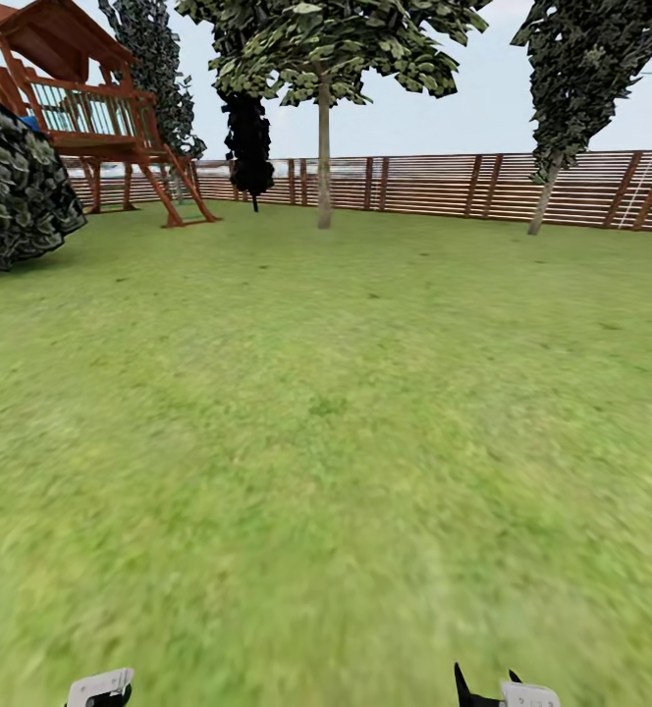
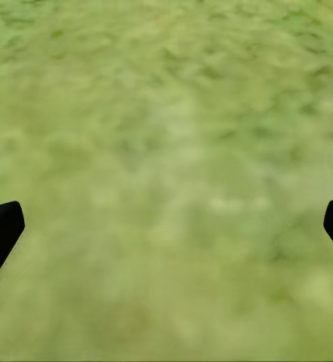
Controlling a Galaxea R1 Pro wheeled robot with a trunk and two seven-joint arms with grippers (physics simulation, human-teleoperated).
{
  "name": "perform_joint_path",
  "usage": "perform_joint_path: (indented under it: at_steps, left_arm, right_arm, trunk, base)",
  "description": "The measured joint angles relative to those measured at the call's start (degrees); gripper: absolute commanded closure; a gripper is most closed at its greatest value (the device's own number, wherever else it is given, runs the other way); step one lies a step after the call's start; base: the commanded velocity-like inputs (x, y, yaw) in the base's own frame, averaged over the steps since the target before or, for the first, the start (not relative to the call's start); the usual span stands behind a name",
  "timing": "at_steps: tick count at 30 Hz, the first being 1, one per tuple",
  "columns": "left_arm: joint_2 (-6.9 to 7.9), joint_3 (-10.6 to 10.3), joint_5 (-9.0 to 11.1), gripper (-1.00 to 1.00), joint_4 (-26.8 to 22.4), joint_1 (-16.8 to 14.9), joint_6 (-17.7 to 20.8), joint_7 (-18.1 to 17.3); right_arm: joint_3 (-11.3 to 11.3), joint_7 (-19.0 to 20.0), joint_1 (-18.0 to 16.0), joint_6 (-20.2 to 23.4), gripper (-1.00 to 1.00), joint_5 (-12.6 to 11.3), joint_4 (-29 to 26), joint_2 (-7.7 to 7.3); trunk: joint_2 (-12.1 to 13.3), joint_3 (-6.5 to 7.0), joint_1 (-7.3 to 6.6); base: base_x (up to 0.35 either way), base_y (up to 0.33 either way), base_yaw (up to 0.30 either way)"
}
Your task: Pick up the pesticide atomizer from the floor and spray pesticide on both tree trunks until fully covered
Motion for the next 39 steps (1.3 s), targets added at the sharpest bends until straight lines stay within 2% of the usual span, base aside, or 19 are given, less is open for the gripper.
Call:
perform_joint_path:
  at_steps: [39]
  left_arm:
    - [0.15, 0.06, 0.00, 1.00, -0.03, 0.00, 0.00, 0.00]
  right_arm:
    - [0.02, 0.02, 0.00, 0.02, -1.00, 0.00, 0.00, 0.00]
  trunk:
    - [0.00, 0.00, 0.00]
  base:
    - [0.340, 0.000, 0.000]
